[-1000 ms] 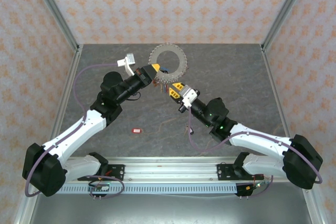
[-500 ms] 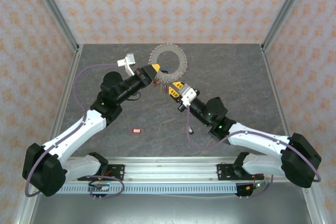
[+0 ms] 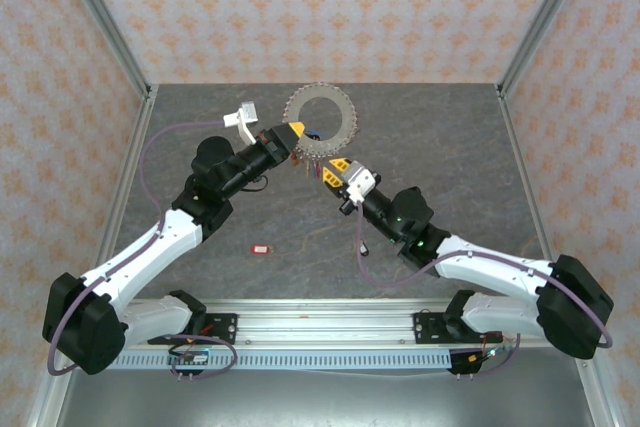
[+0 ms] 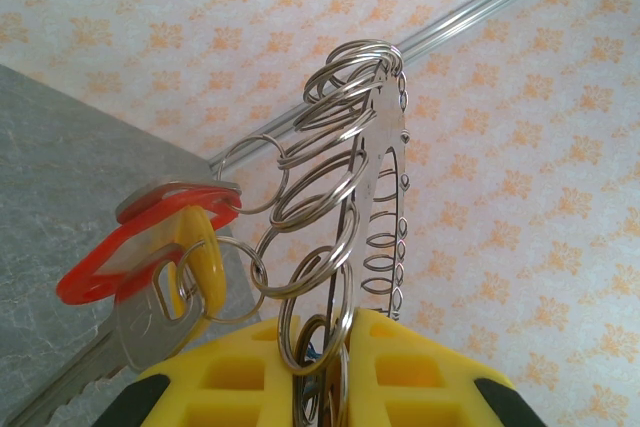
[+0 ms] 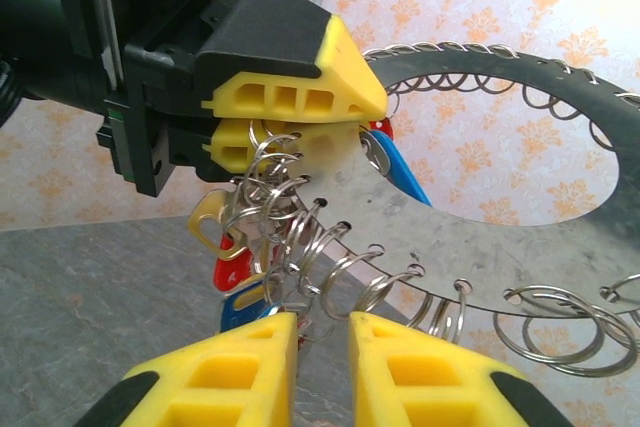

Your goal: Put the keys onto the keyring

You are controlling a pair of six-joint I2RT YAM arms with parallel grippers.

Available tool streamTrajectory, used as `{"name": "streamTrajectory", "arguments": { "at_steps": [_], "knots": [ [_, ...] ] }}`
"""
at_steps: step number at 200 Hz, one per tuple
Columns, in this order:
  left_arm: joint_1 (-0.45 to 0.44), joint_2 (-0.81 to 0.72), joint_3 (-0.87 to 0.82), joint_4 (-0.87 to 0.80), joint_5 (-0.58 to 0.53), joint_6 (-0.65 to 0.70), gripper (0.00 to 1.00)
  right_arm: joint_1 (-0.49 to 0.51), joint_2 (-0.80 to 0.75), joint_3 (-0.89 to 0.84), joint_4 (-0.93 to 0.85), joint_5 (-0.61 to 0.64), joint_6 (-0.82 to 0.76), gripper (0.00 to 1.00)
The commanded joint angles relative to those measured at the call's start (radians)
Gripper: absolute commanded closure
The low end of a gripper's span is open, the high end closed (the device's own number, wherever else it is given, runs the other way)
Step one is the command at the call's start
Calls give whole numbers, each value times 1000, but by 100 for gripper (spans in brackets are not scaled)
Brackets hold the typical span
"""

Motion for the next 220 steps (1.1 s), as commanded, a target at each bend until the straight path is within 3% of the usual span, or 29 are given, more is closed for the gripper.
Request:
{"name": "streamTrajectory", "arguments": {
  "at_steps": [1,39,80,220],
  "knots": [
    [5,-28,24,56,6,21,100,11,-27,-15,10,3,26,81],
    [5,-27,28,45,6,26,100,15,-18,6,12,-61,23,82],
    [4,-30,24,48,10,25,100,15,15,27,52,50,-5,80],
    [5,-21,26,49,7,18,100,17,49,47,104,118,0,78]
  ]
}}
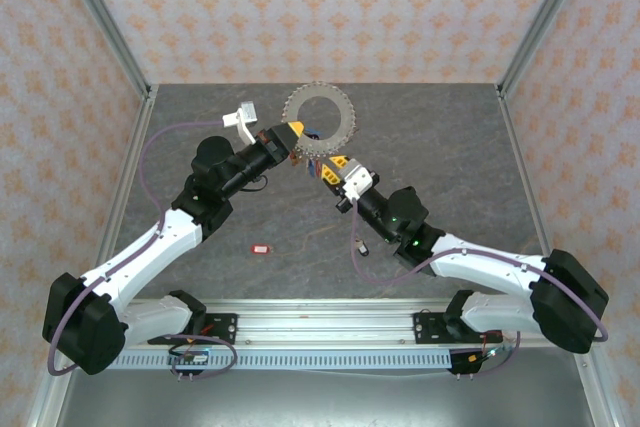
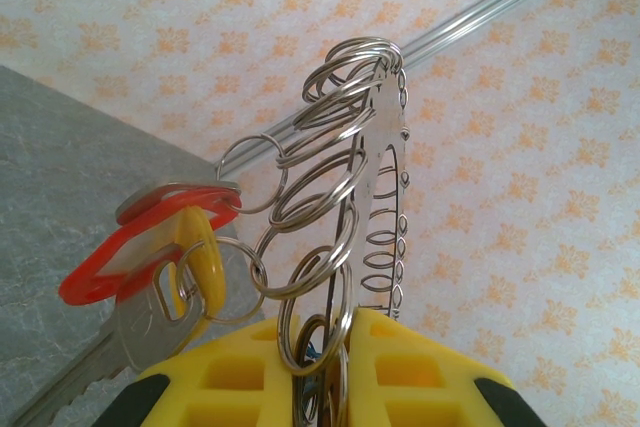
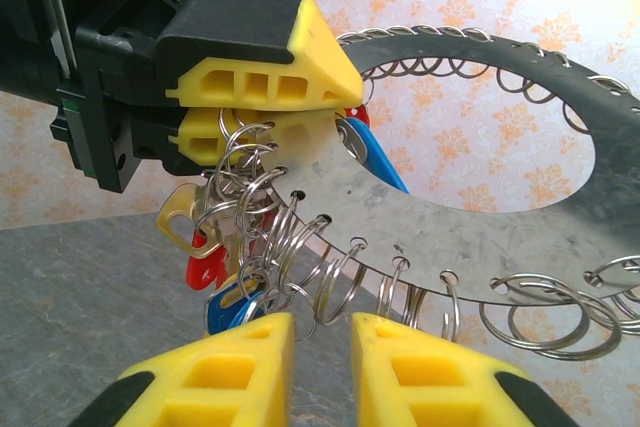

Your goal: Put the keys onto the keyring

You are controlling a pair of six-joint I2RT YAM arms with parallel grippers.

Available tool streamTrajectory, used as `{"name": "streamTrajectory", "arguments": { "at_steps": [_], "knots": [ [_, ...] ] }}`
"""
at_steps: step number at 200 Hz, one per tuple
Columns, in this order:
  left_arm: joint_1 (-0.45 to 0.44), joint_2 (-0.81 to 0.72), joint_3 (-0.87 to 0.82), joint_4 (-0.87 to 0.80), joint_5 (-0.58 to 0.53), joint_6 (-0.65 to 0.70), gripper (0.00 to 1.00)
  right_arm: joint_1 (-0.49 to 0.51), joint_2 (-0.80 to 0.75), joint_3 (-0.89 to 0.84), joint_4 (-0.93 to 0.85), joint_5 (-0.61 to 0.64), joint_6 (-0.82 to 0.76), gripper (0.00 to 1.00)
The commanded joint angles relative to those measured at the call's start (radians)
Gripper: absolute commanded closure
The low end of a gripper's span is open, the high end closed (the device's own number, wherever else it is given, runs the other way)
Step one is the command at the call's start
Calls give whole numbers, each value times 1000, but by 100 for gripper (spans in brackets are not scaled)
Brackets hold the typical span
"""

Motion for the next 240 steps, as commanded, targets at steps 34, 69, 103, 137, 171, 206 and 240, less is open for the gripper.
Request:
{"name": "streamTrajectory", "arguments": {
  "at_steps": [34,69,103,137,171,206,240],
  "knots": [
    [4,-23,26,51,7,7,100,5,30,36,83,42,8,78],
    [4,-21,26,48,-1,0,100,16,48,44,93,49,0,77],
    [5,-24,25,44,-2,0,100,16,55,42,119,62,18,79],
    [5,-24,25,40,-7,-1,100,18,57,48,126,41,42,82],
    [4,-20,28,41,-7,-3,100,17,66,50,126,59,39,93],
    [4,-17,28,42,-6,-6,100,18,73,48,121,66,40,91],
    [4,-17,28,43,-8,-6,100,18,80,54,121,69,35,87]
  ]
}}
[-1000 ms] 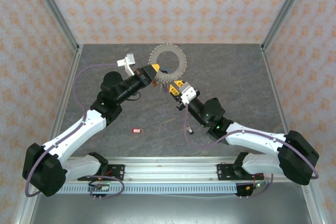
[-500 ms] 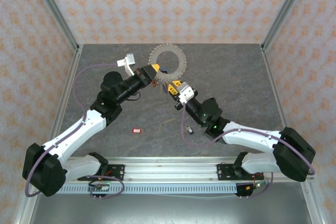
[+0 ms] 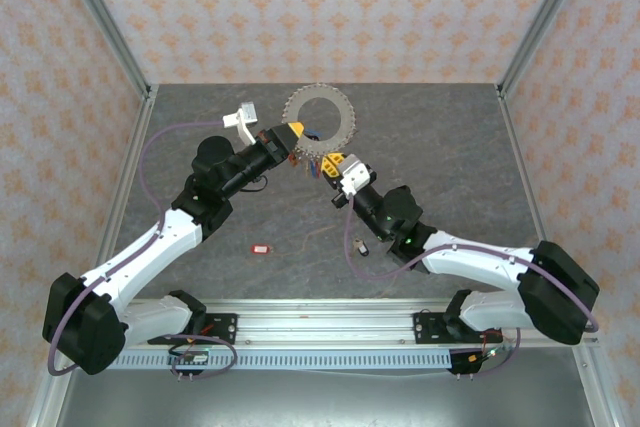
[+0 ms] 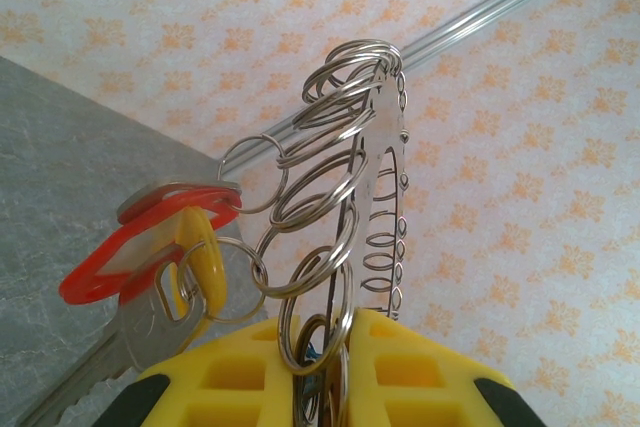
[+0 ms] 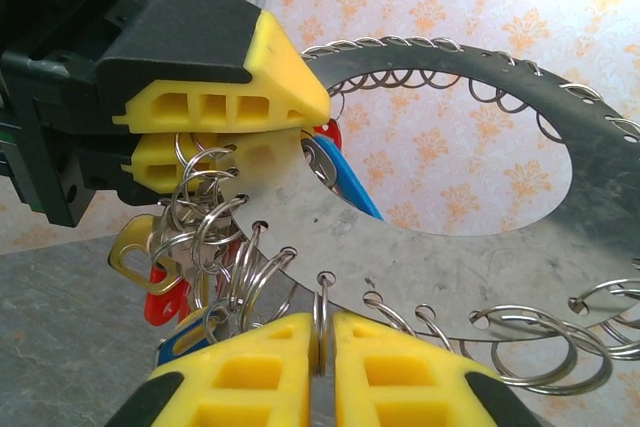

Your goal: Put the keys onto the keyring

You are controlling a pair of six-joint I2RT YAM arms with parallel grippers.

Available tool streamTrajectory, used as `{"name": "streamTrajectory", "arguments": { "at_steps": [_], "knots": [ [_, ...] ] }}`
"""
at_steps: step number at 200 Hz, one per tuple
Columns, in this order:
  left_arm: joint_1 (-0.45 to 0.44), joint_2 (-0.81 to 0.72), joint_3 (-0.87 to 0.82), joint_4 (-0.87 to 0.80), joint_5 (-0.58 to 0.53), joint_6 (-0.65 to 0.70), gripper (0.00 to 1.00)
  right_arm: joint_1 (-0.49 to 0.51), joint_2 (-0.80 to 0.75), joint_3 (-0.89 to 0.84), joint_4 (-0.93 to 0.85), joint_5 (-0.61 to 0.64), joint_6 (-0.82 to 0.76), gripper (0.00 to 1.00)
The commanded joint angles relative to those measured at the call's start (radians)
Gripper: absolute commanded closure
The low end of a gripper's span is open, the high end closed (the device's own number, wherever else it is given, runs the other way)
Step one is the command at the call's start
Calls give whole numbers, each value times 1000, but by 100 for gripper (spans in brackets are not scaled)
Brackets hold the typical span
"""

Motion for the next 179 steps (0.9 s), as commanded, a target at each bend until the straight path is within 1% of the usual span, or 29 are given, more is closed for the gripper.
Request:
{"name": "streamTrajectory", "arguments": {
  "at_steps": [1,33,78,134,167,179],
  "knots": [
    [2,-16,27,55,-6,-3,100,7,10,35,39,11,8,87],
    [2,-19,27,56,-6,-6,100,7,24,39,49,14,3,88],
    [2,-17,28,53,-8,-7,100,6,33,38,87,23,10,91],
    [3,-13,28,53,-9,-9,100,6,35,42,87,-1,37,88],
    [3,-14,28,51,-10,-8,100,7,34,39,88,8,35,92],
    [2,-15,27,47,-12,-8,100,6,33,39,87,8,35,98]
  ]
}}
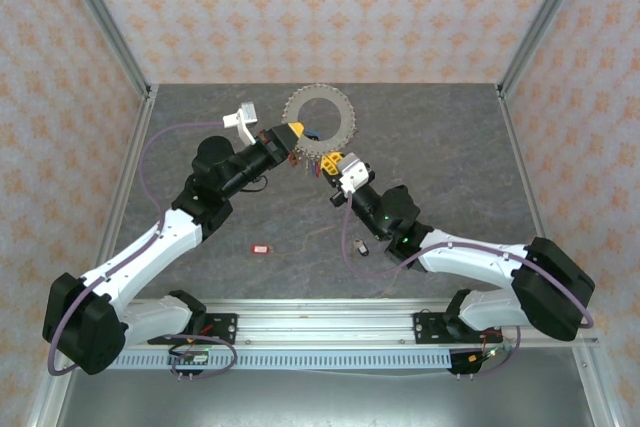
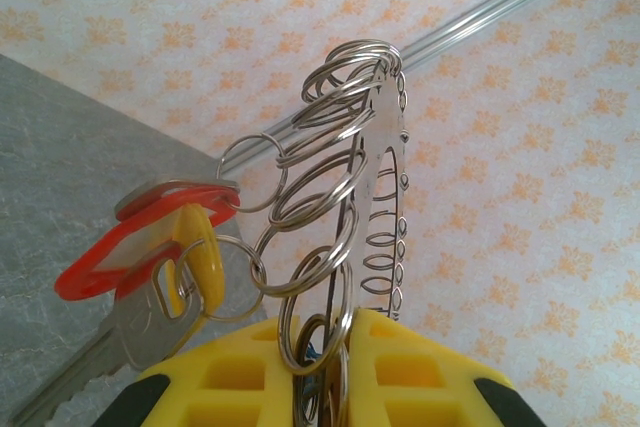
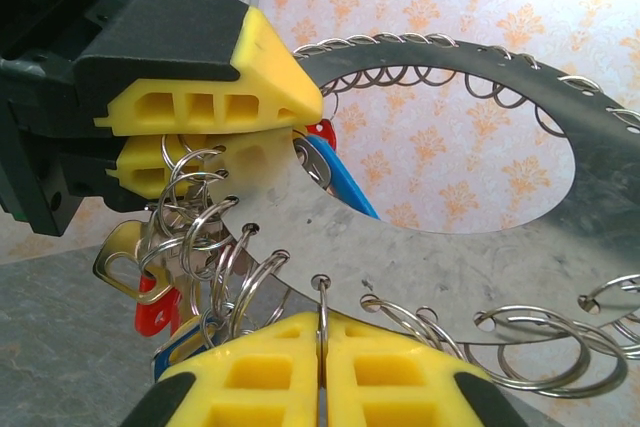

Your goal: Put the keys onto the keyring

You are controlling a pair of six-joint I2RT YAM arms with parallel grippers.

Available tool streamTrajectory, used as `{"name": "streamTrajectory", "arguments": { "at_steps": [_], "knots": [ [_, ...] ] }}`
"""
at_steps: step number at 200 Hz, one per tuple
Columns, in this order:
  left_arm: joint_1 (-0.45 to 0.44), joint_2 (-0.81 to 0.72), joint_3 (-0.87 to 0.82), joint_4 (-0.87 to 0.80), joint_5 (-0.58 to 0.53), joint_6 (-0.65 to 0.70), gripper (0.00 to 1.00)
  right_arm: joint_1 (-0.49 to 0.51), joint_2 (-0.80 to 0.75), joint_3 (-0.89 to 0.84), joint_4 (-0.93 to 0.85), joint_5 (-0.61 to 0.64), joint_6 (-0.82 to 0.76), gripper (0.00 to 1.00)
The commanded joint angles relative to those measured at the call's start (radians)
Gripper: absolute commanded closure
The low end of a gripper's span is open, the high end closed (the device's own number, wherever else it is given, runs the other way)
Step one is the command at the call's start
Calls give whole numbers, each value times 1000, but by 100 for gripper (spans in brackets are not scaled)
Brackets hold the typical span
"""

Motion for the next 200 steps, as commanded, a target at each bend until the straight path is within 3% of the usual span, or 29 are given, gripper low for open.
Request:
{"name": "streamTrajectory", "arguments": {
  "at_steps": [1,67,107,142,200],
  "knots": [
    [2,-14,27,49,-12,-3,100,7,3,34,49,-4,15,98],
    [2,-33,20,-113,-129,-46,99,6,-8,27,51,23,66,100],
    [2,-15,-2,-151,-131,-96,97,6,-11,34,13,40,99,100],
    [2,-2,-16,-199,-140,-117,89,7,-8,40,-31,113,124,100],
    [0,11,-41,-152,-126,-118,99,7,-1,95,-194,233,206,100]
  ]
}}
